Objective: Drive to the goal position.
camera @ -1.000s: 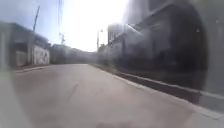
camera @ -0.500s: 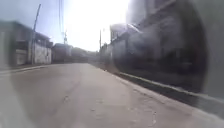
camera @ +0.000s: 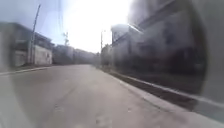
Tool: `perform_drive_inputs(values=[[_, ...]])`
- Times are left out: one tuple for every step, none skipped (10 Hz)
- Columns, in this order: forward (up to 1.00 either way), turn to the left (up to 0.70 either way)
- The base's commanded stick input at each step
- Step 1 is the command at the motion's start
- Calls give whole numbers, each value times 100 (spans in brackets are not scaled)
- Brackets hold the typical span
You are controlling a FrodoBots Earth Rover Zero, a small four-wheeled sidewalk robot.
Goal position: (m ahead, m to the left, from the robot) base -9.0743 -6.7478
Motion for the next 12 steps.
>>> perform_drive_inputs(values=[[100, 0], [100, 0], [100, 0], [100, 0], [100, 0], [100, 3], [100, 3], [100, 3], [100, 6], [100, 33], [100, 36], [100, 37]])
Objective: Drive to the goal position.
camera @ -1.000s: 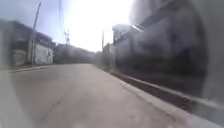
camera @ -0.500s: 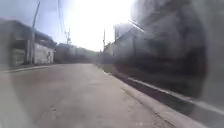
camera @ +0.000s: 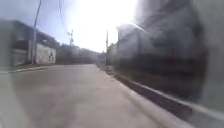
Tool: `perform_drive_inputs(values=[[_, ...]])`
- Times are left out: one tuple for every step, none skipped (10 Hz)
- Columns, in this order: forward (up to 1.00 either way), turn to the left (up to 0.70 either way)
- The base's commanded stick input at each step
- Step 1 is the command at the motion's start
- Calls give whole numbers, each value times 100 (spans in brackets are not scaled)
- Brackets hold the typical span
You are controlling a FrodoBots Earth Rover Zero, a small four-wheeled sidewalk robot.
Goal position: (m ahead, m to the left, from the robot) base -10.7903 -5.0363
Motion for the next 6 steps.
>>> perform_drive_inputs(values=[[100, 37], [100, 37], [100, 37], [99, 36], [95, 35], [95, 35]])
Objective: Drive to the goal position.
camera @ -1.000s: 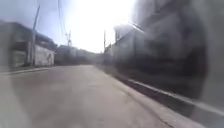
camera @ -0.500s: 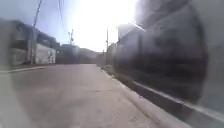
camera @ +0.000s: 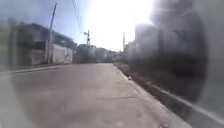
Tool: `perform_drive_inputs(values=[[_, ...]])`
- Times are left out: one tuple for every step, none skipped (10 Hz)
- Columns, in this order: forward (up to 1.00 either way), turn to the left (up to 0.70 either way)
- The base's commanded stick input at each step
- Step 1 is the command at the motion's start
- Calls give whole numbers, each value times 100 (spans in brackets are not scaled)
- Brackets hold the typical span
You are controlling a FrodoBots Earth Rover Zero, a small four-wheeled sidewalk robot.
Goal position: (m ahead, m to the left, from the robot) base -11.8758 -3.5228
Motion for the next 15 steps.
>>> perform_drive_inputs(values=[[98, 22], [100, 4], [100, 1], [100, 0], [100, 0], [100, 0], [100, 0], [100, 0], [100, 0], [100, 0], [100, 0], [100, 0], [100, 0], [100, 0], [100, 0]])
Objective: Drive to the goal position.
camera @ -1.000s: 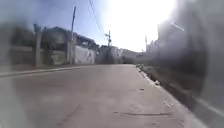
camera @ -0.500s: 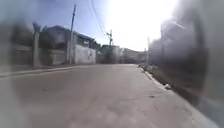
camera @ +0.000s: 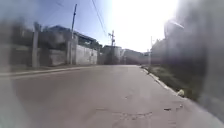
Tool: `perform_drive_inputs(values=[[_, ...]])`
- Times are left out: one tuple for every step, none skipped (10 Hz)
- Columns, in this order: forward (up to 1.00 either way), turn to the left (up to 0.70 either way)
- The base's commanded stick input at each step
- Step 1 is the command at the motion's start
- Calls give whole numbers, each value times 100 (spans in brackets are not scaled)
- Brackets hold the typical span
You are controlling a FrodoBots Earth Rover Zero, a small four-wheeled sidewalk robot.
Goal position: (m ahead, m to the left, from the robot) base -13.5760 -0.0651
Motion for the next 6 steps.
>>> perform_drive_inputs(values=[[100, 0], [100, 0], [100, 0], [75, 9], [25, 58], [0, 93]])
